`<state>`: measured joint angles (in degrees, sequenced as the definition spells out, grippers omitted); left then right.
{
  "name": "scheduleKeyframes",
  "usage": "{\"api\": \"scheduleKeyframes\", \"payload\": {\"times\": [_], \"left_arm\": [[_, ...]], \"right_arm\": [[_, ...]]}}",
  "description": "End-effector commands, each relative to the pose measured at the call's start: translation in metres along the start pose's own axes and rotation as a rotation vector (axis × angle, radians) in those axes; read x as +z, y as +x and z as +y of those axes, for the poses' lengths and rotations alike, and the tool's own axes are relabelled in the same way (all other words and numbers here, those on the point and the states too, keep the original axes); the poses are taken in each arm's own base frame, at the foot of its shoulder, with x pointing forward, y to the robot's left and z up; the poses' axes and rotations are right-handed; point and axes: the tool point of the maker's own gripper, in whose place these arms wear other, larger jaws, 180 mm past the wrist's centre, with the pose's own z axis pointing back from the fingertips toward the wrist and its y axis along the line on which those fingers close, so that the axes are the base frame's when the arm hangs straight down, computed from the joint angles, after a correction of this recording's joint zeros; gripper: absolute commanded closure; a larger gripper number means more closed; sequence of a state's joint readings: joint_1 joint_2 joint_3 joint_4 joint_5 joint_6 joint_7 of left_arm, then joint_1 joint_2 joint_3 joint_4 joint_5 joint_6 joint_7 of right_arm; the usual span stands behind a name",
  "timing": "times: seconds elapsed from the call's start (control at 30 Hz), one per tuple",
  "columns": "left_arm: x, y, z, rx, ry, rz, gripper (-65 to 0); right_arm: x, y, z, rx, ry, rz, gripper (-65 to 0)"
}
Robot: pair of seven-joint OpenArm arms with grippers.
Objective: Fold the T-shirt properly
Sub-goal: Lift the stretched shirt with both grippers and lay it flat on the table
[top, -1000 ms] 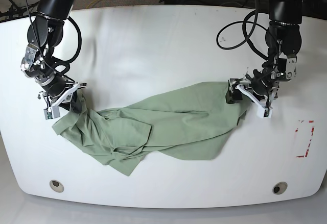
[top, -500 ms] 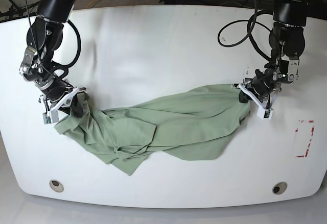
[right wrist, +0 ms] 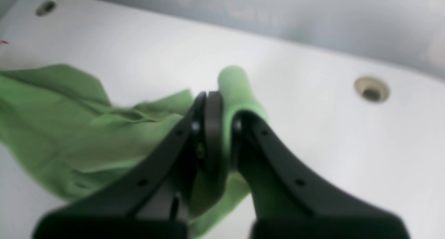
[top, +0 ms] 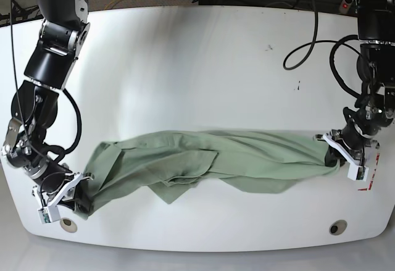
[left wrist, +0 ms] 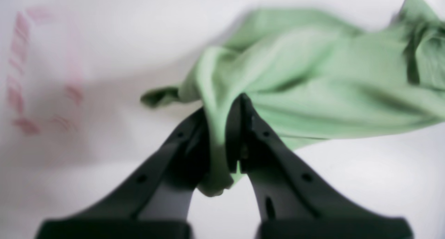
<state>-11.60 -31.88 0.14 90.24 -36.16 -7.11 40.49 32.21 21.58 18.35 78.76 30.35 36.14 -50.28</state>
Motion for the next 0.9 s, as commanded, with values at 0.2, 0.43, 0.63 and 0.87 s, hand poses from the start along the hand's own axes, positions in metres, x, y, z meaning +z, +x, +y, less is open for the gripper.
{"api": "scheduleKeyframes", "payload": {"times": [0.2, 0.43, 0.63, 0.87], "left_arm": [[0.030, 0.097, 0.017, -0.110, 0.048, -0.216, 0.0], [0.058, 0.143, 0.052, -0.070, 0.134, -0.343, 0.0], [0.080, 0.164, 0.076, -0.079, 0.198, -0.362, -2.8], [0.075, 0.140, 0.079, -0.070, 0.200, -0.309, -2.6]], "right_arm": [[0.000, 0.115, -0.013, 0.098, -0.006, -0.161, 0.0], [0.004, 0.185, -0.015, 0.121, -0.001, -0.240, 0.0], [0.011, 0.213, -0.020, 0.117, -0.006, -0.278, 0.0], [0.007, 0.166, -0.033, 0.069, -0.022, -0.217, 0.0]]}}
